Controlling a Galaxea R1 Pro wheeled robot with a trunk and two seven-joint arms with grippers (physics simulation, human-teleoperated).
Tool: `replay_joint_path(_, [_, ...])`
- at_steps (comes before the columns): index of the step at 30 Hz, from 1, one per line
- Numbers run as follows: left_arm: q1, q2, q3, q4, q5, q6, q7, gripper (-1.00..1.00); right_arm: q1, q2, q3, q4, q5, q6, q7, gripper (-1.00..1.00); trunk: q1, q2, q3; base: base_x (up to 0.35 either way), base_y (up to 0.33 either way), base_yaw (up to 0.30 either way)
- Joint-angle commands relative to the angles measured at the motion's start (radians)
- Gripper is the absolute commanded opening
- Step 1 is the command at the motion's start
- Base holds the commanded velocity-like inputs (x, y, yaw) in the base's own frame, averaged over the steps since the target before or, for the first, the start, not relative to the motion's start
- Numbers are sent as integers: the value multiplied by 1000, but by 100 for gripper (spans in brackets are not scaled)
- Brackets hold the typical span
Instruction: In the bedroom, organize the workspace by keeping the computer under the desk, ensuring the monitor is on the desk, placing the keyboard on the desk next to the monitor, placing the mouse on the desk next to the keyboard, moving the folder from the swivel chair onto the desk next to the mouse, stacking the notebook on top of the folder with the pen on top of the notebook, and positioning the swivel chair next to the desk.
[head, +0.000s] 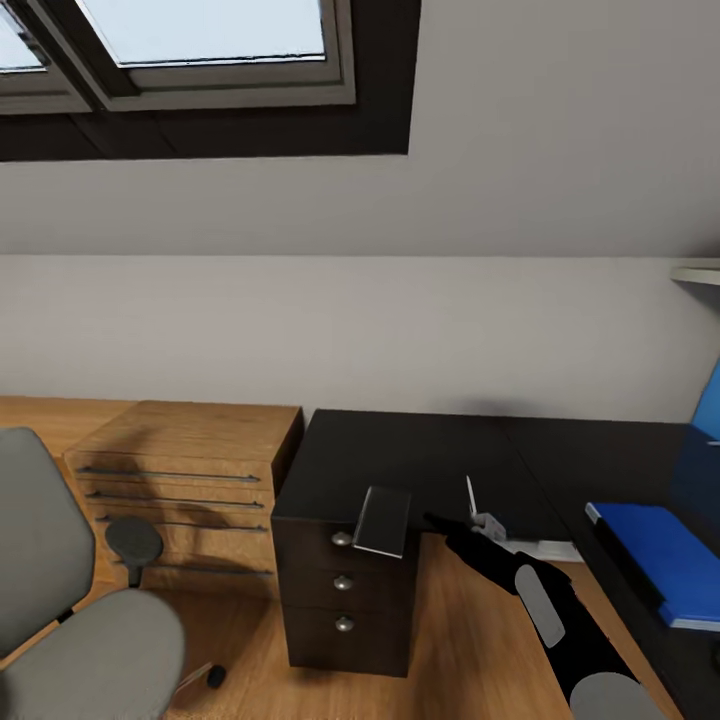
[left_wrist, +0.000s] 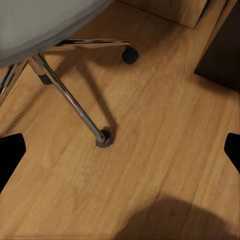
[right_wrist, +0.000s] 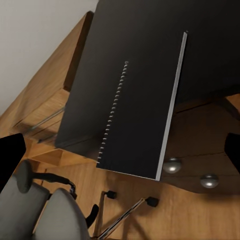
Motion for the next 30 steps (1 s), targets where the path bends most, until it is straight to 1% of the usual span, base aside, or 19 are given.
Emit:
replay_joint_path(1, [-1, 0, 3, 0, -5, -2, 3, 100, -1, 0, -3, 0, -6, 8, 1, 100, 4, -8, -5, 0, 0, 44])
replay_joint_path(10, [-1, -1, 4, 0, -5, -2, 4, 100, -1, -1, -4, 9, -5, -11, 2, 100, 38, -71, -34, 0, 0, 17])
replay_joint_path(21, [-1, -8, 3, 0, -5, 1, 7, 100, -1, -1, -3, 61, -7, -139, 10, 100, 81, -148, -68, 0, 0, 1])
replay_joint_path(26, [-1, -9, 3, 0, -5, 2, 7, 100, -1, -3, -3, 69, -7, -159, 26, 100, 100, -183, -84, 0, 0, 0])
replay_joint_path(30, [-1, -9, 3, 0, -5, 3, 7, 100, 0, -4, -3, 72, -8, -165, 57, 100, 115, -211, -96, 0, 0, 0])
